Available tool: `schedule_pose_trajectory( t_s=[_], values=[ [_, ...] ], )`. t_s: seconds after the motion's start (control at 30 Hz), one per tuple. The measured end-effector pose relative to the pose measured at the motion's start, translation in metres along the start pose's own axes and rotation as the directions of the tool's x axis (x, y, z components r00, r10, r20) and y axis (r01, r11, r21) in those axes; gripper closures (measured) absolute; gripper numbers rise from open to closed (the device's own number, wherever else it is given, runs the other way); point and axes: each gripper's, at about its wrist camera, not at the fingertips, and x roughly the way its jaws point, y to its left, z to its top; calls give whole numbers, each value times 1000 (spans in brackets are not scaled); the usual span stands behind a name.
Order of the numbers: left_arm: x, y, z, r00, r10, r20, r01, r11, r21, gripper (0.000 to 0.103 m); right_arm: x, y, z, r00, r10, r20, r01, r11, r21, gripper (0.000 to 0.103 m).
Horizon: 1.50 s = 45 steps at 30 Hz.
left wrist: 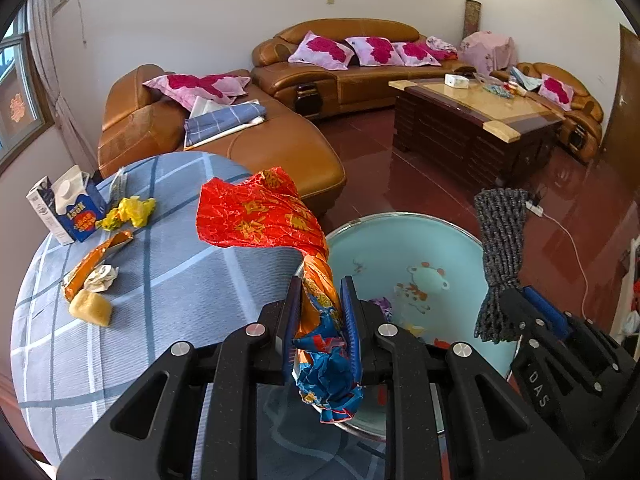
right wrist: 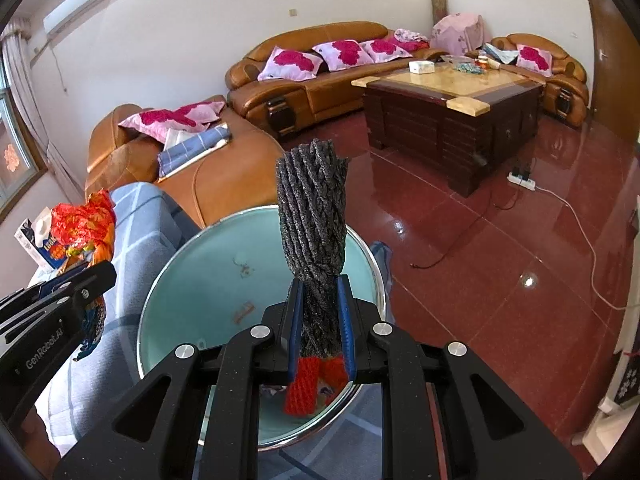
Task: Collect trash
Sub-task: 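Open the right gripper to drop the black rope, then open the left gripper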
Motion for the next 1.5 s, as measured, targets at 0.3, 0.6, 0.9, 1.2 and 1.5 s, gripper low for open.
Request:
schedule_pose_trajectory(
  t_s=[0.3, 0.6, 0.9, 1.2, 1.5],
  values=[
    [14, -12, -1, 999, -21, -29, 21, 1000, 21, 83, 13, -4, -6, 999, -1, -43, 1, 1000, 3, 85],
    [23, -17, -1, 998, -34, -51, 35, 999, 21, 83, 20, -6, -7, 997, 19, -78, -18, 1000, 10, 83],
    [26, -18, -1, 998, -34, -57, 35, 999, 23, 81, 15, -8, -2, 999, 19, -49, -18, 999, 31, 72],
    [21, -17, 0, 999, -29, -35, 30, 999, 23, 51, 6, -19, 0, 1000, -20, -17, 21, 997, 72, 72],
    [7, -7, 1, 1000, 8, -3, -8, 1000, 0, 25, -4, -24, 4, 999, -44, 26, 40, 993, 113, 62]
  ],
)
